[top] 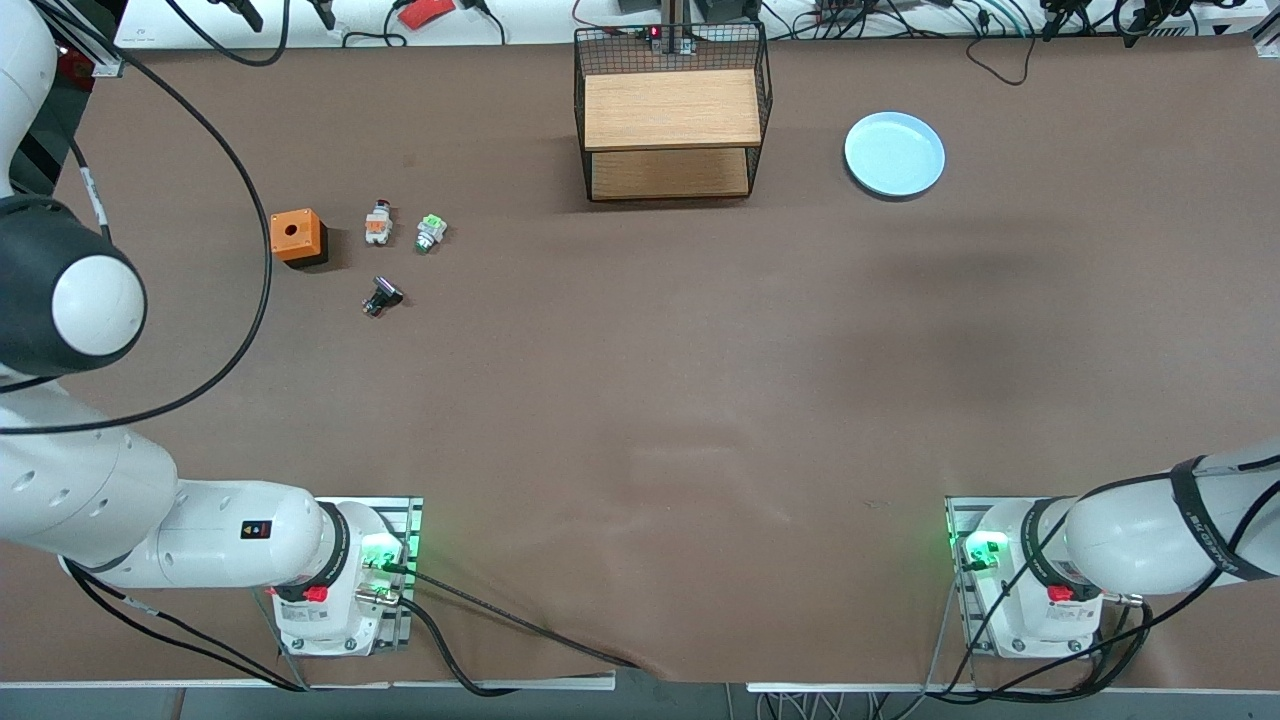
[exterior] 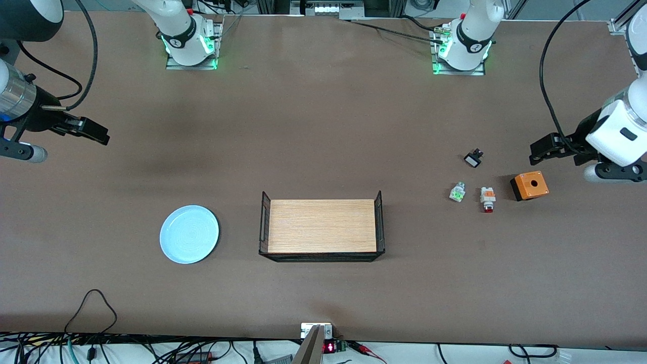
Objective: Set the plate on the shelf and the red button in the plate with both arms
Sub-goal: 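Move the right gripper down toward the light-blue plate's rim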
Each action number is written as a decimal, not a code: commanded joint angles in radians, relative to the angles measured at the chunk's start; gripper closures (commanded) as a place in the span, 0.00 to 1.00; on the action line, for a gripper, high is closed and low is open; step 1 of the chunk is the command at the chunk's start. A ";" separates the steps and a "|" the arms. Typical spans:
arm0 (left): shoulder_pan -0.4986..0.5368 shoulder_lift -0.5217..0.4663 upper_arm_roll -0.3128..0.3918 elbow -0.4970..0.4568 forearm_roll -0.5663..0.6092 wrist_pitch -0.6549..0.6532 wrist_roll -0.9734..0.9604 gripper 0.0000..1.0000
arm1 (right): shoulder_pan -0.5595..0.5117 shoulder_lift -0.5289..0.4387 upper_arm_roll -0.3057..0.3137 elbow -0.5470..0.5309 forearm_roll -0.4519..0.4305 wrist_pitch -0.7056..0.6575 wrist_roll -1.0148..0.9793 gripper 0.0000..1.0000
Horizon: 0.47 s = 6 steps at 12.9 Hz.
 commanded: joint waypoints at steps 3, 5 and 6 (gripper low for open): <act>0.003 -0.085 0.000 -0.096 -0.013 0.020 0.004 0.00 | -0.008 0.002 0.001 0.026 0.014 -0.012 0.002 0.00; 0.003 -0.085 0.000 -0.096 -0.013 0.018 0.005 0.00 | -0.008 0.010 0.001 0.027 0.011 -0.006 0.012 0.00; 0.001 -0.084 0.000 -0.096 -0.012 0.018 0.007 0.00 | -0.010 0.051 0.000 0.026 0.011 0.005 0.016 0.00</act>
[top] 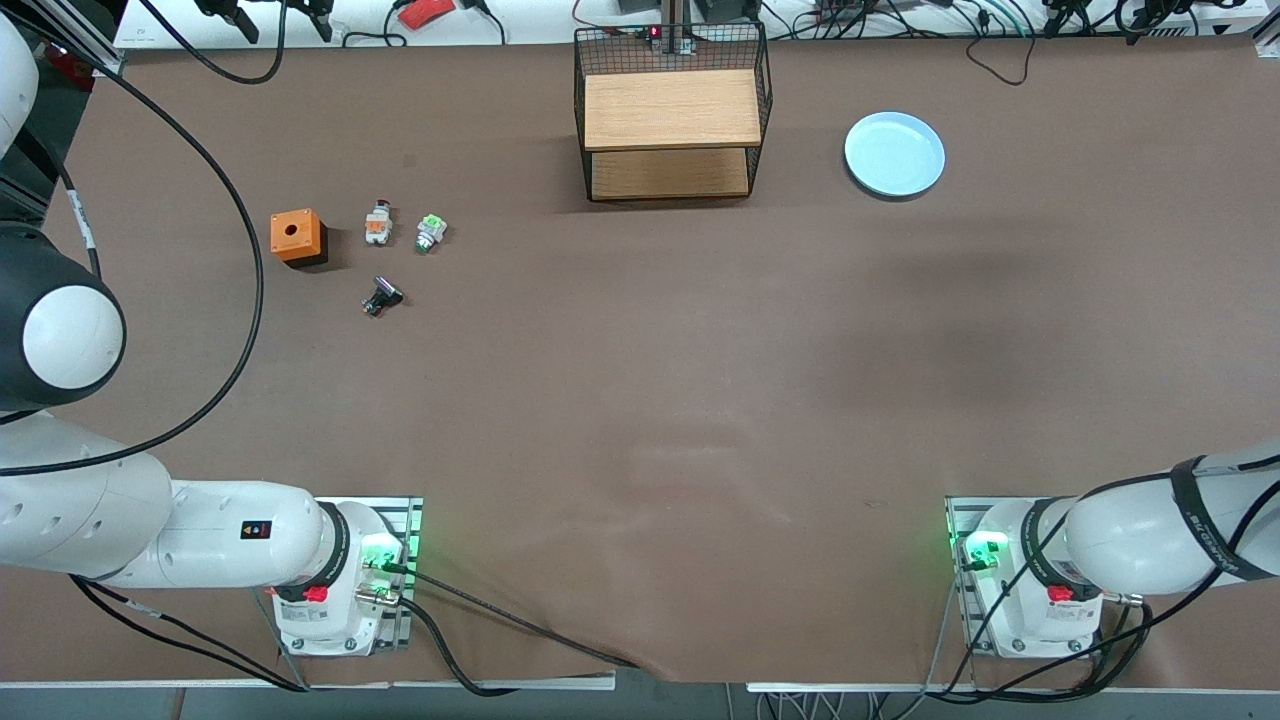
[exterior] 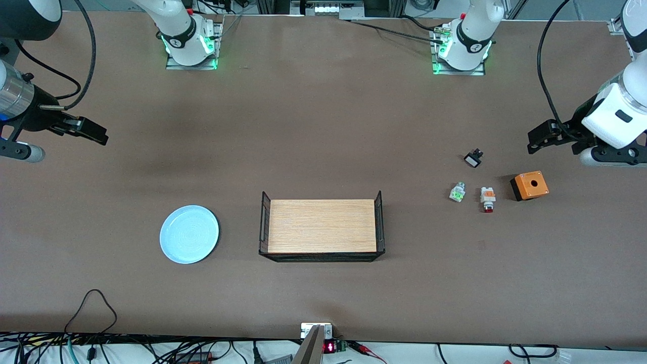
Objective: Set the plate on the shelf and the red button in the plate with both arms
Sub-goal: 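Move the right gripper down toward the light-blue plate's rim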
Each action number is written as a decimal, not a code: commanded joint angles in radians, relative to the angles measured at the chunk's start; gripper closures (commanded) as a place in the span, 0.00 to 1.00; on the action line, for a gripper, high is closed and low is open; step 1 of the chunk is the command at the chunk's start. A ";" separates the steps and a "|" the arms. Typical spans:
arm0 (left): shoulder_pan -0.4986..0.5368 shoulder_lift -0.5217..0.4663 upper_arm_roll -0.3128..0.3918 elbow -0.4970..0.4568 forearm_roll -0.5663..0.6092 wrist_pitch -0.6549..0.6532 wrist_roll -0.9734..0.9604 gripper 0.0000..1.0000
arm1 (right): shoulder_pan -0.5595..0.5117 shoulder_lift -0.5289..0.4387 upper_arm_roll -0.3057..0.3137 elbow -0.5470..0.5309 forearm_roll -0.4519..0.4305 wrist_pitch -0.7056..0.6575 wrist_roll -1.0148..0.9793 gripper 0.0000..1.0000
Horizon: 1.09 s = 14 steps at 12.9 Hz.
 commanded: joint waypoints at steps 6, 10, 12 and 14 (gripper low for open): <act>-0.003 -0.014 -0.009 -0.025 -0.010 0.011 0.007 0.00 | -0.019 0.275 0.002 0.021 0.011 0.093 0.015 0.00; -0.005 -0.011 -0.009 -0.025 -0.010 0.011 0.008 0.00 | -0.017 0.354 0.002 0.021 0.010 0.204 0.016 0.00; -0.006 -0.004 -0.011 -0.025 -0.011 0.012 0.008 0.00 | -0.013 0.406 0.002 0.022 0.008 0.269 0.015 0.00; -0.020 0.012 -0.015 -0.025 -0.013 0.012 0.008 0.00 | -0.020 0.460 0.002 0.022 0.010 0.332 0.016 0.00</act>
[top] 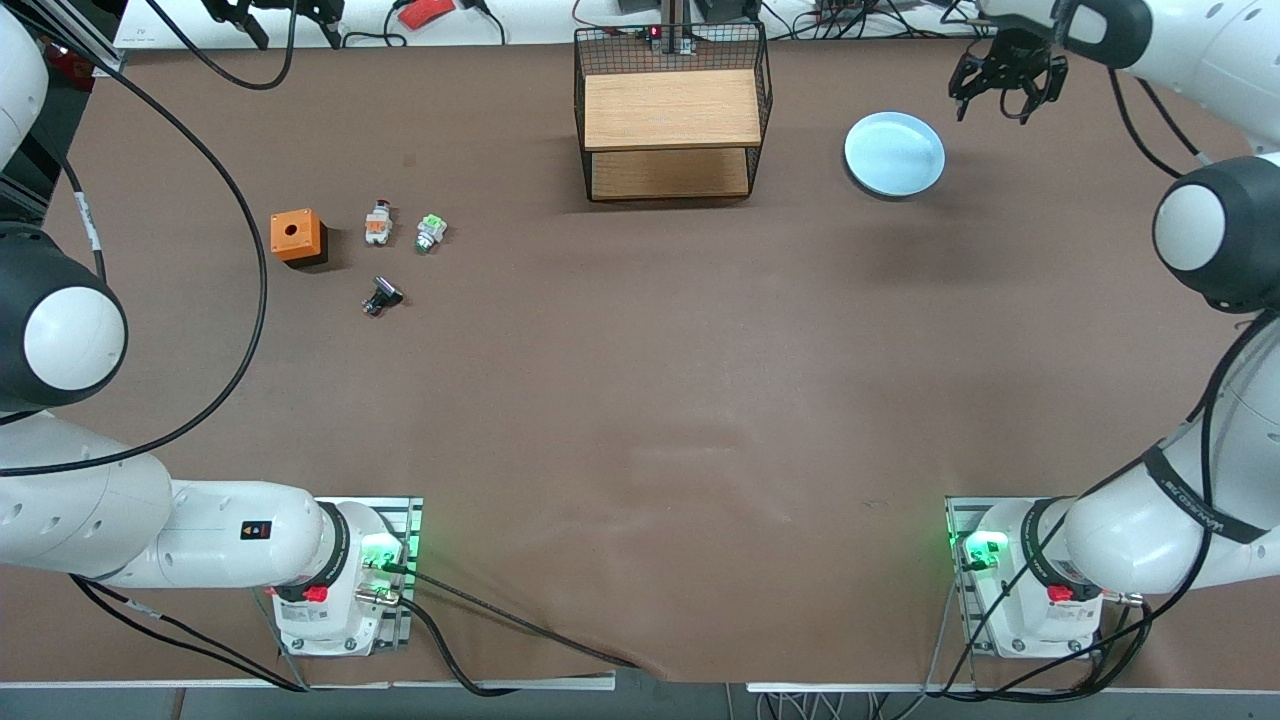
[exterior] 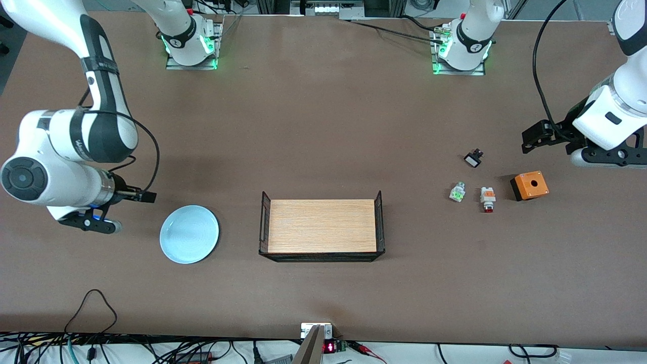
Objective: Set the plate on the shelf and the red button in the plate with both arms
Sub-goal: 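Move the right gripper down toward the light-blue plate's rim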
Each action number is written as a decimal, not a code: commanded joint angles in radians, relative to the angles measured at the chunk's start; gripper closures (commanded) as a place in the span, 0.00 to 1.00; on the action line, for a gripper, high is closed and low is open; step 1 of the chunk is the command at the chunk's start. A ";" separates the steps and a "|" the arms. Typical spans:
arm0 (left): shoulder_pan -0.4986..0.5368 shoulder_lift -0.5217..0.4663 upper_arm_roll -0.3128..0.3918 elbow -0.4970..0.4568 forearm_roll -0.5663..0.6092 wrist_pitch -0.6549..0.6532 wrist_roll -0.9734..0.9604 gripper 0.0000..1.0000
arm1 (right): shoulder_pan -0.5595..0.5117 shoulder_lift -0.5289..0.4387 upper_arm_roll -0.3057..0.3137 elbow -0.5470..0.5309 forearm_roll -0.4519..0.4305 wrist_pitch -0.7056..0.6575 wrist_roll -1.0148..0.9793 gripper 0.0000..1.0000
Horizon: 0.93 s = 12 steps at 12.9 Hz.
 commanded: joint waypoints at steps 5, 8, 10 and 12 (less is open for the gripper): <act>-0.017 0.008 -0.002 -0.013 -0.013 0.011 0.005 0.00 | -0.019 0.143 0.003 0.018 0.135 0.202 0.130 0.00; -0.014 0.005 -0.002 -0.013 -0.013 0.007 0.005 0.00 | -0.023 0.193 0.003 0.018 0.122 0.243 0.127 0.00; -0.008 0.005 -0.002 -0.013 -0.013 0.006 0.005 0.00 | -0.026 0.203 0.003 0.016 0.122 0.243 0.127 0.00; -0.006 0.007 0.000 -0.012 -0.011 -0.015 0.002 0.00 | -0.025 0.219 0.003 0.018 0.128 0.247 0.128 0.00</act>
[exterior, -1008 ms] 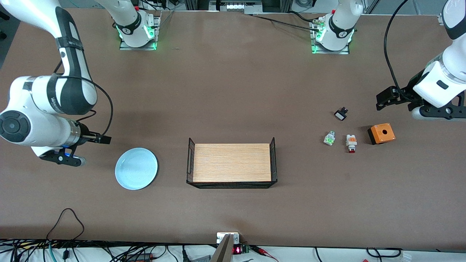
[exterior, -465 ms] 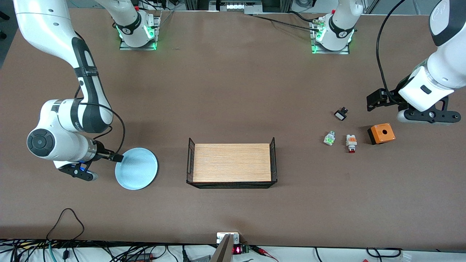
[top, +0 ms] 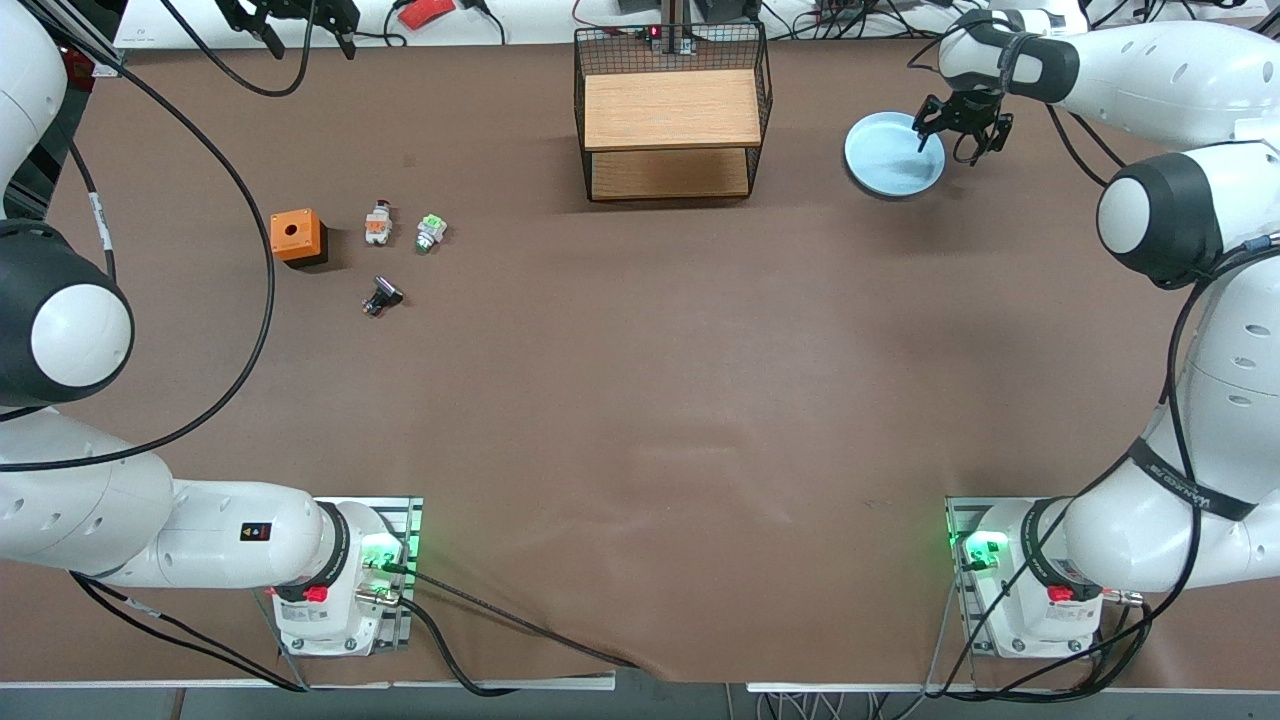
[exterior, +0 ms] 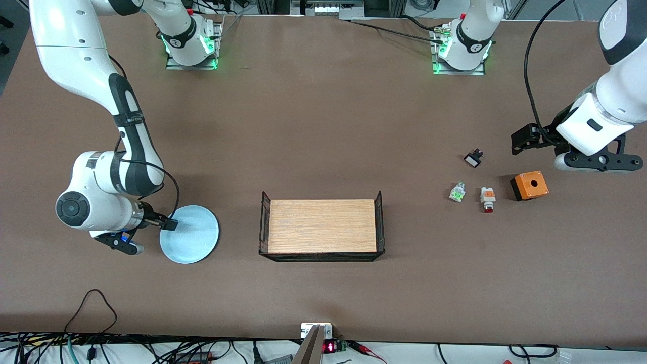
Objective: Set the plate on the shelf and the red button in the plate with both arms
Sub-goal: 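Grasp the plate rim with the right gripper while the left gripper lowers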
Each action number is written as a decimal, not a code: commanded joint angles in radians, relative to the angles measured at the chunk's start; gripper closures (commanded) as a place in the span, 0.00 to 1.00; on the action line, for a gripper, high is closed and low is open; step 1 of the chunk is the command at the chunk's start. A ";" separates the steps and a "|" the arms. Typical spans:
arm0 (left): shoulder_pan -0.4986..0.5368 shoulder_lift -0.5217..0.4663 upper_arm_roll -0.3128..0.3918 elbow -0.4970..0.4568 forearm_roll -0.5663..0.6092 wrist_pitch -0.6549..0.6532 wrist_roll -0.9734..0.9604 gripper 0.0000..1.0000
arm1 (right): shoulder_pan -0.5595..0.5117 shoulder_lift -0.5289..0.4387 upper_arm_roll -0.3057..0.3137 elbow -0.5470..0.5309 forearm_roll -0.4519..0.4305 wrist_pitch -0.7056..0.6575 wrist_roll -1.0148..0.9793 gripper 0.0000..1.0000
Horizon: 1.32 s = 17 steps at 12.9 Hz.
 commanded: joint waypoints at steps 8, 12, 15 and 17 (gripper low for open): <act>0.005 -0.008 0.002 0.001 -0.011 -0.031 0.004 0.00 | -0.001 0.070 0.003 0.016 0.006 0.094 0.079 0.00; 0.005 -0.008 0.003 -0.001 -0.011 -0.031 0.005 0.00 | -0.003 0.078 0.003 0.016 0.006 0.087 0.076 0.18; 0.007 -0.008 0.003 -0.001 -0.011 -0.029 0.007 0.00 | -0.001 0.075 0.003 0.016 0.006 0.079 0.072 0.48; 0.005 -0.007 0.002 -0.004 -0.011 -0.026 0.007 0.00 | -0.001 0.073 0.003 0.016 0.008 0.071 0.070 0.56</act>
